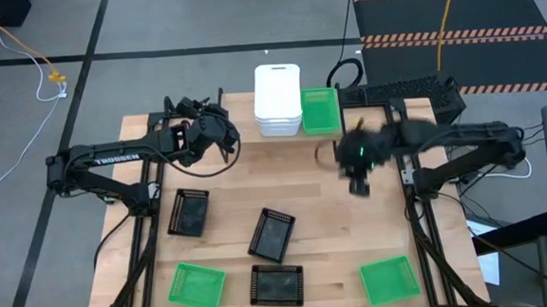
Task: Stack baskets on shelf by color
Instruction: Stack the right green bin on top of the other green bin on the shelf
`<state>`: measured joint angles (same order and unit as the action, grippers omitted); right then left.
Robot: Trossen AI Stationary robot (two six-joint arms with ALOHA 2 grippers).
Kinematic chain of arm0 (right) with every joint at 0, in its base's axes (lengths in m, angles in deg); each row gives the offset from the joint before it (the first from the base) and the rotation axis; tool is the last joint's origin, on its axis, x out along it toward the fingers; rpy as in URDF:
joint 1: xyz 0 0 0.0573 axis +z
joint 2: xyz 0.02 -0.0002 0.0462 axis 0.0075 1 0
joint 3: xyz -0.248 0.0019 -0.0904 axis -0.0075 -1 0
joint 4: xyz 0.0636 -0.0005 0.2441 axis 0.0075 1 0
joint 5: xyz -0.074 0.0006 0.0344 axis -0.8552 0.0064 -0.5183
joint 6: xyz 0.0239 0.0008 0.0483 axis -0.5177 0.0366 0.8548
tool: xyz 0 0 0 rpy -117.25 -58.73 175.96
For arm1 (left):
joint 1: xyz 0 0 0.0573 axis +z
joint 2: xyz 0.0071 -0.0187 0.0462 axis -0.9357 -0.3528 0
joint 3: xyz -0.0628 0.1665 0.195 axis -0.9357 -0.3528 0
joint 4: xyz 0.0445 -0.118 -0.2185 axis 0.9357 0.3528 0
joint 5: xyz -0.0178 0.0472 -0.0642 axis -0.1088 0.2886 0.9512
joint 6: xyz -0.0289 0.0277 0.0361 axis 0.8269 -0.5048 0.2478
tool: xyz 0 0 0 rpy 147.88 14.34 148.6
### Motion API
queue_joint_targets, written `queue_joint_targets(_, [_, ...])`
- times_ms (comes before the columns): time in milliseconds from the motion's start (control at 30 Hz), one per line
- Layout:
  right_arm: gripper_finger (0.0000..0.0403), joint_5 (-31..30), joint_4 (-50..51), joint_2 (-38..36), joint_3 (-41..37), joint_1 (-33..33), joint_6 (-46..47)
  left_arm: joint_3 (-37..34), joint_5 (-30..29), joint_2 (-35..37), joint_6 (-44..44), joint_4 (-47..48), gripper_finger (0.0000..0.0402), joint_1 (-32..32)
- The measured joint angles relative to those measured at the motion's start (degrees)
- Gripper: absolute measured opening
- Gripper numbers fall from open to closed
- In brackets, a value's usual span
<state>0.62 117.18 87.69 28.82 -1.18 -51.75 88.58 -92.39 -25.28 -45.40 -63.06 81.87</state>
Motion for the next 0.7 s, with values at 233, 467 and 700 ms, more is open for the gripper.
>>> queue_joint_targets(233, [0.0088,9.9,-18.3,4.6,-14.7,20.9,25.0,0.0,0.1,0.0,-1.4,-1.5,0.031,-0.7])
queue_joint_targets(467, [0.0078,7.8,-20.3,9.6,-13.3,36.4,38.9,0.0,2.5,0.0,-7.8,-10.5,0.031,-0.7])
queue_joint_targets(700, [0.0086,1.8,-18.3,11.6,-13.3,42.7,46.4,0.0,10.3,-0.1,-12.9,-17.9,0.031,-0.7])
